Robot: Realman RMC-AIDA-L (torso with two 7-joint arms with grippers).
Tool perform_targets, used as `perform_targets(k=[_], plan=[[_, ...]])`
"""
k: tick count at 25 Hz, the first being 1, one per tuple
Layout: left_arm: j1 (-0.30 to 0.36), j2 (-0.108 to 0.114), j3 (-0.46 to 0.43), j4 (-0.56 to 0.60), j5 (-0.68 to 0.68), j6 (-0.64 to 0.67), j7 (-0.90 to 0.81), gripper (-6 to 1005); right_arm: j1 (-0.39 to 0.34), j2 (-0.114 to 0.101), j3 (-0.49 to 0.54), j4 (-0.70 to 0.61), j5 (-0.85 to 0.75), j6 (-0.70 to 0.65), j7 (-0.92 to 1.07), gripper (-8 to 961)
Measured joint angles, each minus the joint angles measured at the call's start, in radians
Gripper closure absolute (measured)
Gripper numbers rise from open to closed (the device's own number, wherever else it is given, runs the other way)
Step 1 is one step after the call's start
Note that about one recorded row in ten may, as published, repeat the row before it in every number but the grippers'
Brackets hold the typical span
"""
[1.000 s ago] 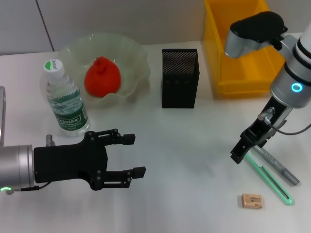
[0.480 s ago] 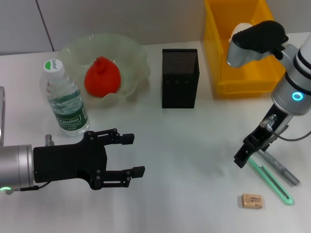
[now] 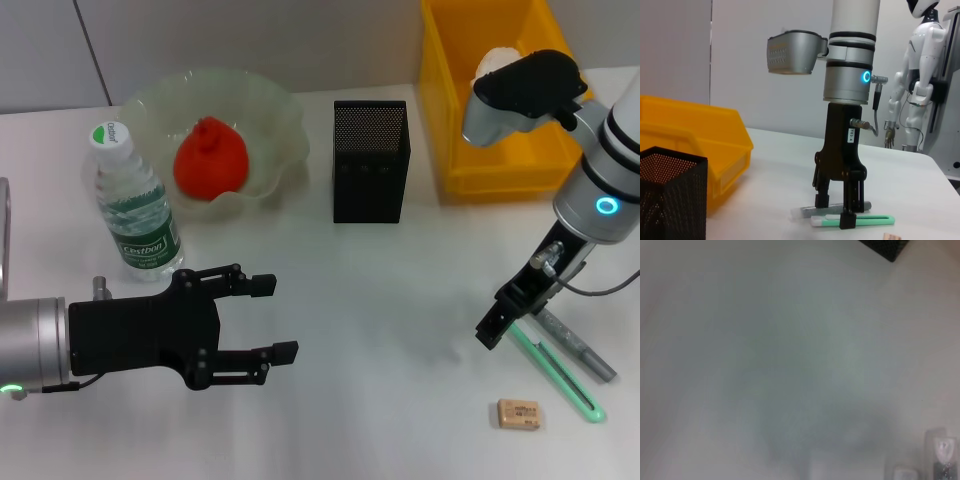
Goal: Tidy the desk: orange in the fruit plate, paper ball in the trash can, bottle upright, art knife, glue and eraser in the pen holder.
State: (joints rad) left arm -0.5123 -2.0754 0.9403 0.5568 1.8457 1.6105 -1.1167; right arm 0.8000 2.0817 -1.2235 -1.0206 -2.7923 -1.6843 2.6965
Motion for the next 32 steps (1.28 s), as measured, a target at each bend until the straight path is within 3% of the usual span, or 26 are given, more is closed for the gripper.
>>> perform_targets(k=[32], plan=[[0.003, 0.0, 0.0, -0.002, -0.024, 0.008, 0.0, 201, 0.005, 0.0, -0.028, 0.039, 0.007, 0.034, -0.025, 179]])
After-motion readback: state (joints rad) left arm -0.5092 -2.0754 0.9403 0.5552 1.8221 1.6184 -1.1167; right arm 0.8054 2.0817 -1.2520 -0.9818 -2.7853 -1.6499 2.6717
